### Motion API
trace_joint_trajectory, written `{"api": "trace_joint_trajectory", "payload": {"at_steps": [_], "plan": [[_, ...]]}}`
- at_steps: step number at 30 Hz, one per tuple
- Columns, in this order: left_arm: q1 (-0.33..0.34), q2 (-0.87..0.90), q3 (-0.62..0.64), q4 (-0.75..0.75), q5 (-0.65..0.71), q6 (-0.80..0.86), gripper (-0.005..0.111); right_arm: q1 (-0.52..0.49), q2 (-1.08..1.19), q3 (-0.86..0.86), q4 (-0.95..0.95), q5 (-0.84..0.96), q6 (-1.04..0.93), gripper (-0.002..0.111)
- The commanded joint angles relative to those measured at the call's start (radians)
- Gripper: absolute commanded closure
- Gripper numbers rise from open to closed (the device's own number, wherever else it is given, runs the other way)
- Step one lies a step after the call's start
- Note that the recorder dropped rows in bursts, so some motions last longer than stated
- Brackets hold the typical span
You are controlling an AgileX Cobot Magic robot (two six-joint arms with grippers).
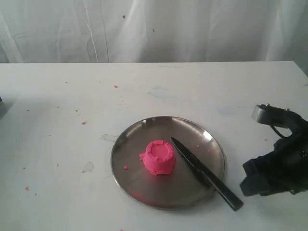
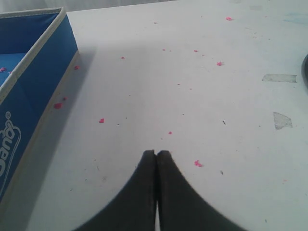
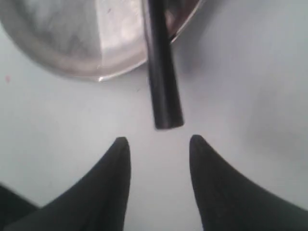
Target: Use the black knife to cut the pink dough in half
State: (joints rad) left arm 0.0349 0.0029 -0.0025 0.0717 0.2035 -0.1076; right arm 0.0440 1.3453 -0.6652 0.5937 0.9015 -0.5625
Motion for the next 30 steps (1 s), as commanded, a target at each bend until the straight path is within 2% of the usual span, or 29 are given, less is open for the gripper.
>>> {"api": "trace_joint_trajectory", "payload": {"at_steps": [1, 3, 6, 8, 12, 14, 22, 30], "plan": [[0.002, -0.003, 0.002, -0.003, -0.001, 0.003, 0.107, -0.005, -0.005, 0.024, -0.014, -0.221, 0.028, 0.069], [0.002, -0.003, 0.002, -0.003, -0.001, 0.003, 0.107, -0.005, -0.001, 0.029, -0.010, -0.274, 0.049, 0.069], [0.002, -0.003, 0.002, -0.003, -0.001, 0.003, 0.107, -0.014, 0.045, -0.020, 0.032, -0.234, 0.049, 0.069], [0.002, -0.003, 0.002, -0.003, -0.001, 0.003, 0.107, -0.033, 0.113, -0.088, 0.091, -0.113, 0.002, 0.069], [0.002, -0.003, 0.002, -0.003, -0.001, 0.003, 0.107, -0.064, 0.253, -0.260, 0.157, 0.239, -0.105, 0.069], [0.002, -0.003, 0.002, -0.003, -0.001, 0.003, 0.107, -0.066, 0.294, -0.313, 0.142, 0.320, -0.122, 0.069], [0.002, -0.003, 0.002, -0.003, -0.001, 0.003, 0.107, -0.066, 0.345, -0.263, 0.130, 0.312, -0.238, 0.069], [0.002, -0.003, 0.002, -0.003, -0.001, 0.003, 0.107, -0.066, 0.345, -0.161, 0.133, 0.108, -0.282, 0.069]]}}
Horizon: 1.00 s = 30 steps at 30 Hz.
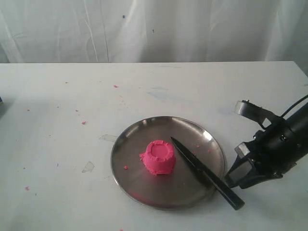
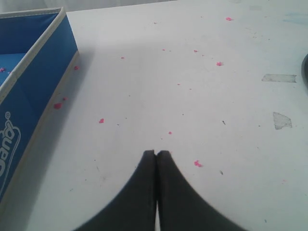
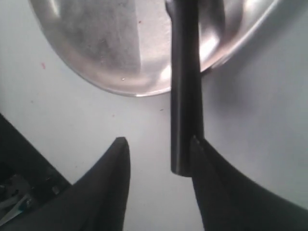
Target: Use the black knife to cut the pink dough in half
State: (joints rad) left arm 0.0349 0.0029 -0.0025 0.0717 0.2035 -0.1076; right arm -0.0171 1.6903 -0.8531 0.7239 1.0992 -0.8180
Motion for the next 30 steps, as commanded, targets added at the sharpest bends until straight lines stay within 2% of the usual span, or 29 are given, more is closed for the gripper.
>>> {"api": "trace_joint_trajectory", "payload": {"at_steps": [1, 5, 10, 21, 30], "plan": [[0.002, -0.003, 0.002, -0.003, -0.001, 0.003, 0.107, -0.005, 0.000, 0.032, 0.003, -0.104, -0.026, 0.069], [0.002, -0.003, 0.002, -0.003, -0.001, 0.003, 0.107, -0.005, 0.010, 0.041, 0.042, -0.112, -0.040, 0.069], [0.002, -0.003, 0.002, -0.003, -0.001, 0.003, 0.107, -0.005, 0.062, 0.041, 0.097, -0.037, -0.080, 0.069], [0.002, -0.003, 0.002, -0.003, -0.001, 0.003, 0.107, -0.005, 0.121, 0.041, 0.094, -0.096, -0.079, 0.069], [0.002, -0.003, 0.002, -0.003, -0.001, 0.003, 0.107, -0.005, 0.151, 0.041, 0.119, -0.032, -0.078, 0.069]]}}
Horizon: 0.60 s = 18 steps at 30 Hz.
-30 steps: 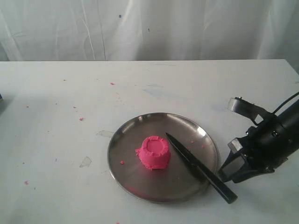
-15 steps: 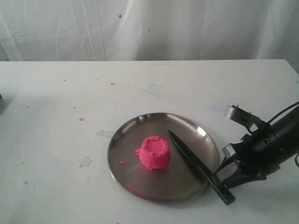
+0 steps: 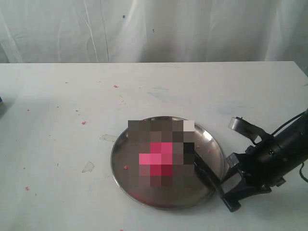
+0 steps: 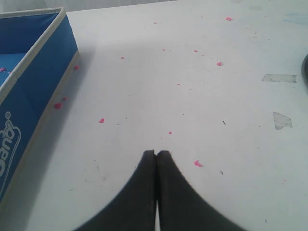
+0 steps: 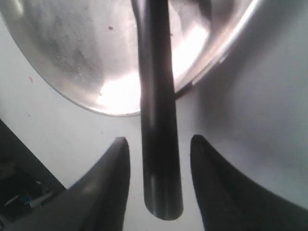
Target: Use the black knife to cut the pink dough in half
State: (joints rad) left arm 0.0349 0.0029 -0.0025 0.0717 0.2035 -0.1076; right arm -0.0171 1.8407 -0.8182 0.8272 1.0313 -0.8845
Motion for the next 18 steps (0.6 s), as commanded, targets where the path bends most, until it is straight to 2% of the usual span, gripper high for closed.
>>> {"api": "trace_joint_trajectory", "payload": {"at_steps": [1, 18], "plan": [[0.002, -0.003, 0.002, -0.003, -0.001, 0.003, 0.107, -0.005, 0.001, 0.006, 0.016, 0.047, -0.012, 0.069], [0.002, -0.003, 0.002, -0.003, -0.001, 0.003, 0.107, -0.005, 0.001, 0.042, 0.028, 0.020, -0.012, 0.069]]}}
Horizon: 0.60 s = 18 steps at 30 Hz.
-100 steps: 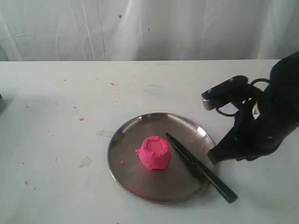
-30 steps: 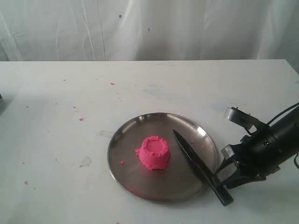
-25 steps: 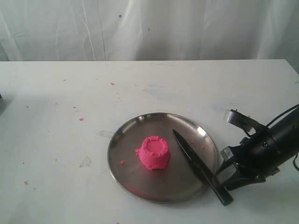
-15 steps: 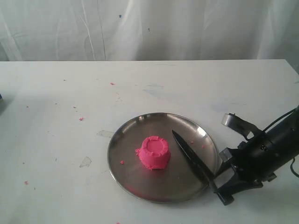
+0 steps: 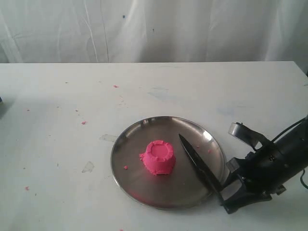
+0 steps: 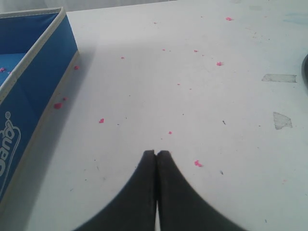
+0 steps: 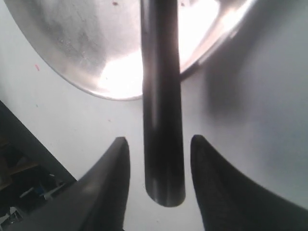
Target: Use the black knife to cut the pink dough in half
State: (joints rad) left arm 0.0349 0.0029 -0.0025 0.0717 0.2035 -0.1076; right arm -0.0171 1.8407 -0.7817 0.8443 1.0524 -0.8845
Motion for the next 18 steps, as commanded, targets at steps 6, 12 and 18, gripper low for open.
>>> {"api": "trace_joint_trajectory", "payload": {"at_steps": [6, 12, 18], "plan": [[0.002, -0.003, 0.002, -0.003, -0.001, 0.003, 0.107, -0.003, 0.001, 0.005, 0.018, 0.007, -0.012, 0.069], [0.002, -0.003, 0.002, -0.003, -0.001, 0.003, 0.107, -0.003, 0.011, 0.005, 0.018, 0.011, -0.014, 0.069], [0.002, -0.003, 0.002, -0.003, -0.001, 0.003, 0.107, -0.003, 0.043, 0.005, 0.022, 0.006, -0.005, 0.069]]}}
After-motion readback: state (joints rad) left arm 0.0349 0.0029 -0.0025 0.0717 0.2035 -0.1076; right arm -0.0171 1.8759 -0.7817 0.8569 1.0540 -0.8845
